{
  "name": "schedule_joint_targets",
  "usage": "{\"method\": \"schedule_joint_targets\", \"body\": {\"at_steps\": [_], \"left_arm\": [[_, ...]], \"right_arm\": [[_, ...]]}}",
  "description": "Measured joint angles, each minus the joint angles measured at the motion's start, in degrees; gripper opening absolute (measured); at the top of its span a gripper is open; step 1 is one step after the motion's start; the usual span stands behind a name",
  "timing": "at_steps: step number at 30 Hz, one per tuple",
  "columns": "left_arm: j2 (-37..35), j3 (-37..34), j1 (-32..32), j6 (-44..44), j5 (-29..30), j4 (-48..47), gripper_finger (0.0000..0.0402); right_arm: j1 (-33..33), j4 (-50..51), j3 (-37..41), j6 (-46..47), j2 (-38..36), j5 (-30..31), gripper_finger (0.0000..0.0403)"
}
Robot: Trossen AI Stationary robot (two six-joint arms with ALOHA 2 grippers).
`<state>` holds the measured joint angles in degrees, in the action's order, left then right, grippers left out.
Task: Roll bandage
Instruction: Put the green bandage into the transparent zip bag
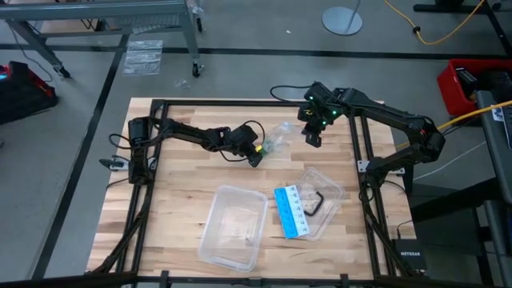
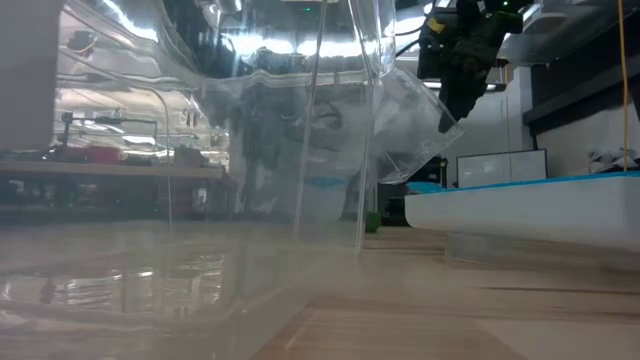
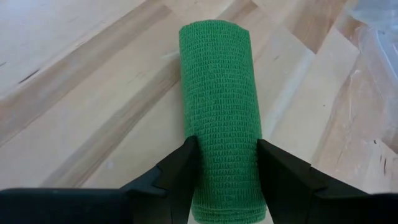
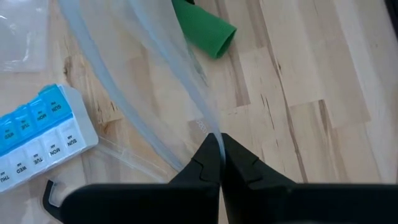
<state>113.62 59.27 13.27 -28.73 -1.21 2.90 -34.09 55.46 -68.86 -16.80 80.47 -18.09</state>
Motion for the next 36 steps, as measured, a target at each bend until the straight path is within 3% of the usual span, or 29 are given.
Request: {"method": "schedule_joint_targets", "body": {"at_steps": [10,22,29,36], "left_arm": [[0.2,-0.2,-0.1,-0.9,1.0,1.7,0.0148],[-0.1,-0.4,-0.1,0.9,1.2,7.1,0.0044],[-0.9,-0.3,0.2,3.5,1.5,6.8,0.0041],[-6.5,-0.7,3.2,6.9,7.2,2.9,0.0042]], "right_arm": [[0.0,0.0,0.0,0.0,0.0,0.0,0.0001],[0.0,0.1,0.0,0.0,0.0,0.5,0.0001],[-0.1,0.9,0.0,-0.1,0.0,4.3,0.0001],[-0.1,1.8,0.0,-0.1,0.0,4.6,0.0001]]}}
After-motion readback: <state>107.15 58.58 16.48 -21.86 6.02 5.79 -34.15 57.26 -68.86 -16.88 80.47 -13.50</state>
